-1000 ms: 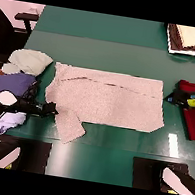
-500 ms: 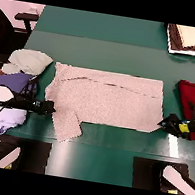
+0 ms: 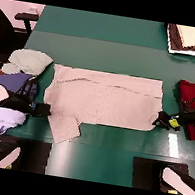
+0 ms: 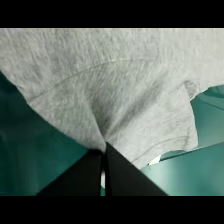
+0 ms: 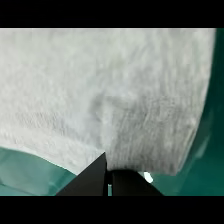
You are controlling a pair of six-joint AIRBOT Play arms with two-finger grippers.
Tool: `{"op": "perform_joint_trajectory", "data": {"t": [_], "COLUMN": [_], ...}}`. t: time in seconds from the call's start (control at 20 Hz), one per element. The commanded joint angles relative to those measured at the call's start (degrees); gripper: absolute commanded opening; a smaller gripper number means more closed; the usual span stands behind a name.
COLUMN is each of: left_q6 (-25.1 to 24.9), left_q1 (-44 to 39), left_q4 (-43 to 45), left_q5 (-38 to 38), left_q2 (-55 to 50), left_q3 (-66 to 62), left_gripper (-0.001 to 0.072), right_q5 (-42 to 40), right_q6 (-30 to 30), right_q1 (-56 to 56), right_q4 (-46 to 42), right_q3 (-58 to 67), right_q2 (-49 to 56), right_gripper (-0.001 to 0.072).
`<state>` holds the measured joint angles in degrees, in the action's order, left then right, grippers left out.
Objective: Fold the shirts.
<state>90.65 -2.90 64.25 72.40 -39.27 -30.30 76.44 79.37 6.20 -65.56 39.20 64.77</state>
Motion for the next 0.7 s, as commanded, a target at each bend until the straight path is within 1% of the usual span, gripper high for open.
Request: {"op": "perform_joint_trajectory", "data": {"t": [0.0, 0.1, 0.15, 0.2, 0.3, 0.4, 0.5, 0.65], "left_q6": [4.4, 6.2, 6.9, 6.9, 5.5, 2.5, -0.8, -5.2], "left_q1": [0.0, 0.0, 0.0, 0.0, 0.0, 0.0, 0.0, 0.0], "left_q4": [2.6, 1.9, 1.2, 0.6, 0.5, 0.7, 1.2, 1.3], "left_q5": [8.7, 12.7, 12.9, 12.5, 8.4, 2.6, -3.1, -7.6], "left_q2": [8.5, 13.6, 14.3, 14.1, 10.9, 5.1, -3.3, -17.3], "left_q3": [-0.5, -1.1, -1.5, -2.1, -3.3, -5.6, -9.9, -17.5], "left_gripper": [0.0019, 0.0019, 0.0019, 0.0019, 0.0019, 0.0019, 0.0019, 0.0021], "right_q5": [8.0, 9.5, 8.8, 7.8, 5.3, 3.4, 2.3, -1.6], "right_q6": [0.6, 1.5, 2.4, 3.2, 3.3, 3.3, 3.3, 3.3], "right_q1": [-1.2, -1.2, -1.2, -1.3, -1.4, -1.4, -1.4, -2.7], "right_q4": [-7.9, -9.6, -9.4, -8.9, -6.8, -5.5, -4.4, -4.4], "right_q3": [1.1, 1.1, 1.2, 1.2, 1.2, 2.3, 6.3, 15.0], "right_q2": [-8.5, -14.4, -16.6, -18.1, -18.8, -16.0, -11.0, -2.0], "right_gripper": [0.0012, 0.0012, 0.0012, 0.0012, 0.0011, 0.0011, 0.0011, 0.0011]}}
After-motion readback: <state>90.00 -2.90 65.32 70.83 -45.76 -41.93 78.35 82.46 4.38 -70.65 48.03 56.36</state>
